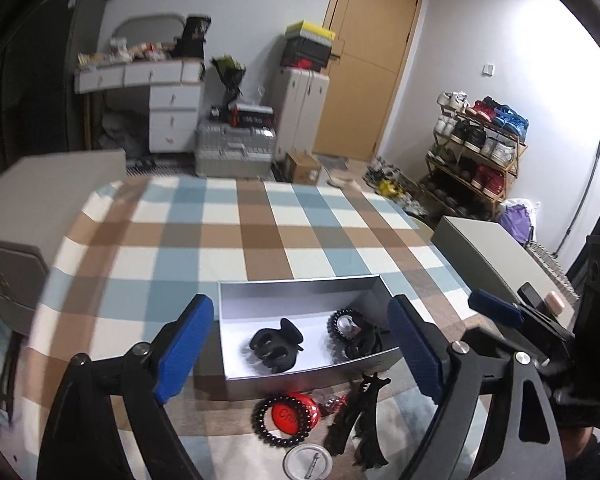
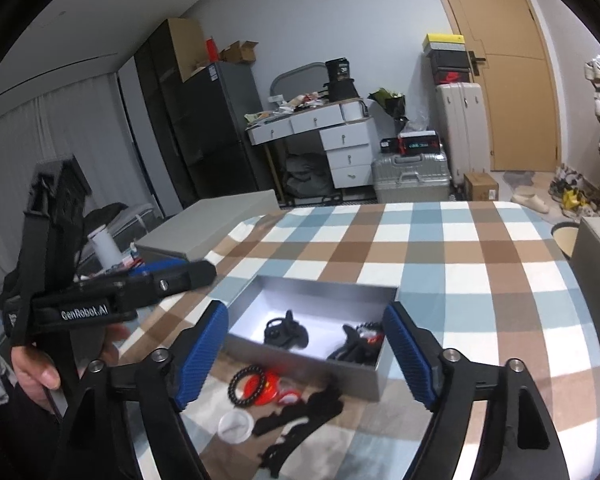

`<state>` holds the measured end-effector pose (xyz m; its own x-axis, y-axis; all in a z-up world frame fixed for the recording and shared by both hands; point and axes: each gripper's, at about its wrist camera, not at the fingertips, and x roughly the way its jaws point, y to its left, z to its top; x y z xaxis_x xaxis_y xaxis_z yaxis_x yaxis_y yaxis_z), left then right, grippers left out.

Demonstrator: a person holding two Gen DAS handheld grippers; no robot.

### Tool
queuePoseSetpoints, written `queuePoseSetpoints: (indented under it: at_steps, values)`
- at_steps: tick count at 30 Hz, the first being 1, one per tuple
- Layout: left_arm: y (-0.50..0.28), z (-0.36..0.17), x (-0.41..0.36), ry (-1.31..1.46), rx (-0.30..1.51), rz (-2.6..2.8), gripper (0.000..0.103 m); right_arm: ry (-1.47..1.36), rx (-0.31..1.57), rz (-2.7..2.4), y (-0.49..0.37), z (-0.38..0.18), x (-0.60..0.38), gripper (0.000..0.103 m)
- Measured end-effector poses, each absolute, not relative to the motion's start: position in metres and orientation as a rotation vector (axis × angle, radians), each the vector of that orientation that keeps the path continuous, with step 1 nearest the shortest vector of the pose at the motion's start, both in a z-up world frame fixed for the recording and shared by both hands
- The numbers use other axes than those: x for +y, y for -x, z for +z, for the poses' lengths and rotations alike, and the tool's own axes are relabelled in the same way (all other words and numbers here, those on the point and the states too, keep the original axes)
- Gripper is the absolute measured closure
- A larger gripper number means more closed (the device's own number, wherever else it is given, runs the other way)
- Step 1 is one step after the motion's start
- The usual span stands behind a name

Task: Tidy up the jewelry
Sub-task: 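Withdraw both tools from the box back toward the remaining jewelry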

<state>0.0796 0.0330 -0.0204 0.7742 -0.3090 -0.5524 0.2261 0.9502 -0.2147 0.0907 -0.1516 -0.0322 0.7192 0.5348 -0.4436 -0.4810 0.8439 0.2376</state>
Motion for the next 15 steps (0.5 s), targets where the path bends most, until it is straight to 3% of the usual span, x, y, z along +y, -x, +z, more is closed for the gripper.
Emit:
queuePoseSetpoints:
  at_steps: [5,15]
  values:
    - [-0.067,-0.020,0.034,0.112,0.585,-0.250,0.003,-0.109,0.536,0.566,-0.075,-0.037,-0.150,0.014]
    - [-0.045,-0.052,0.044,0.121,0.642,-0.217,0.001,-0.103,0.565,0.554,-0.053,-0.056,-0.148,0.005]
